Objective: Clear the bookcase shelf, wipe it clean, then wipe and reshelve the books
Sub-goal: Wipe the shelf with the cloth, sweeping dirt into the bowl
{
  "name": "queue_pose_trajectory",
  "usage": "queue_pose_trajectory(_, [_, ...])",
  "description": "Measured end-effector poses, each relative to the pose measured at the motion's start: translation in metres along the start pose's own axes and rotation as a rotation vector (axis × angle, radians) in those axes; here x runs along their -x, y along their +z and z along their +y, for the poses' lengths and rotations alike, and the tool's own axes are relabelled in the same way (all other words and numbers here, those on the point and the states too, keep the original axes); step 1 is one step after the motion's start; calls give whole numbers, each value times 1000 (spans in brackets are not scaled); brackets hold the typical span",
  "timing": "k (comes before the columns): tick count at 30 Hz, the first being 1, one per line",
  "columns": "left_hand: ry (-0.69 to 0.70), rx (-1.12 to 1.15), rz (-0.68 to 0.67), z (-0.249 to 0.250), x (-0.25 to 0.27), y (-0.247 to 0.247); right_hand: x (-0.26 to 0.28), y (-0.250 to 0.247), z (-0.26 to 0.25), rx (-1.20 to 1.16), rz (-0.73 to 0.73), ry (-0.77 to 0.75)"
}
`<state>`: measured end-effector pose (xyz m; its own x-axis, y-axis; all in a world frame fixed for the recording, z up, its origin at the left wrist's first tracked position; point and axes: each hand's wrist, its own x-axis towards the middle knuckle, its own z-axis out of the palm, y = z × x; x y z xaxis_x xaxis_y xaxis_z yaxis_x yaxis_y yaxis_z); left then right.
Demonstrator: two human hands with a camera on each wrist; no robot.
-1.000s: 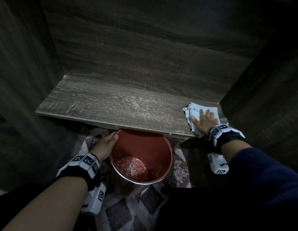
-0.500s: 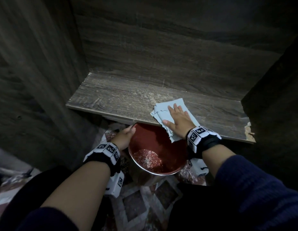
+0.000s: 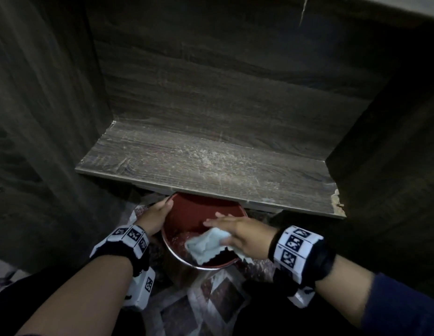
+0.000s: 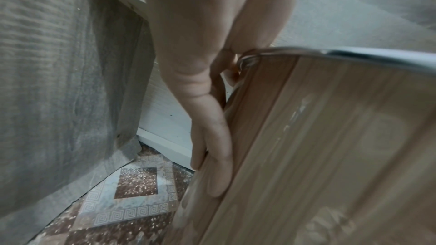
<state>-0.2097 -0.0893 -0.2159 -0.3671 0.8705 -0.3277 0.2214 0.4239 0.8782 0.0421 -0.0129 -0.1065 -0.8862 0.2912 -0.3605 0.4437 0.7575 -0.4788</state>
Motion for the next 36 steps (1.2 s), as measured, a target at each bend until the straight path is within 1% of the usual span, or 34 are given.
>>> queue_pose_trajectory(2, [6,-19,4,-4,-3,-1,16,-25,3,-152,88,77])
queue_pose_trajectory(4, [18,-54,11,-6,-5,0,28,-55,11,-329,275,140])
queue_pose_trajectory(5, [10,-58,10,-9,-5,0,33,-68,19,-368,375,184])
queue_pose_trajectory(6, [13,-32,10,-10,-7,0,37,-83,31,-377,466,228])
queue_pose_trajectory(8, [11,33,9,-17,-15,-2,43,-105,60,-321,604,316])
queue_pose_trajectory(10, [9,36,-1,-22,-24,-4,40,-115,92,-194,673,478])
queue_pose_trajectory(11, [0,36,-9,-20,-26,-5,36,-116,109,-119,656,598])
queue_pose_trajectory(12, [-10,32,-14,-19,-28,-6,31,-113,125,-32,593,717])
queue_pose_trajectory(14, [-18,-13,-19,-17,-28,-7,18,-99,152,87,402,892])
queue_pose_trajectory(15, [-15,-35,-24,-14,-27,-7,11,-93,162,106,356,942])
queue_pose_trajectory(16, [-9,-48,-24,-13,-27,-7,5,-87,170,86,352,969])
queue_pose_trajectory(18, [-16,-29,-17,-12,-25,-6,-5,-84,177,52,402,1004])
queue_pose_trajectory(20, [-31,-5,-7,-13,-24,-5,-12,-87,179,92,363,1038])
queue_pose_trajectory(21, [-29,-3,-9,-12,-23,-5,-14,-89,181,148,301,1041])
queue_pose_trajectory(23, [-11,12,-17,-9,-19,-4,-19,-90,191,289,161,987])
queue_pose_trajectory(25, [-13,30,-10,-4,-15,-3,-25,-91,193,367,78,950])
queue_pose_trajectory(27, [-4,53,-2,-1,-11,-1,-30,-94,190,443,48,921])
queue_pose_trajectory(31, [12,50,0,3,-6,1,-41,-94,179,502,28,930])
queue_pose_trajectory(34, [-9,61,-16,2,-6,1,-51,-95,160,567,49,859])
queue_pose_trajectory(36, [-27,71,-6,2,-6,1,-61,-99,147,525,32,844])
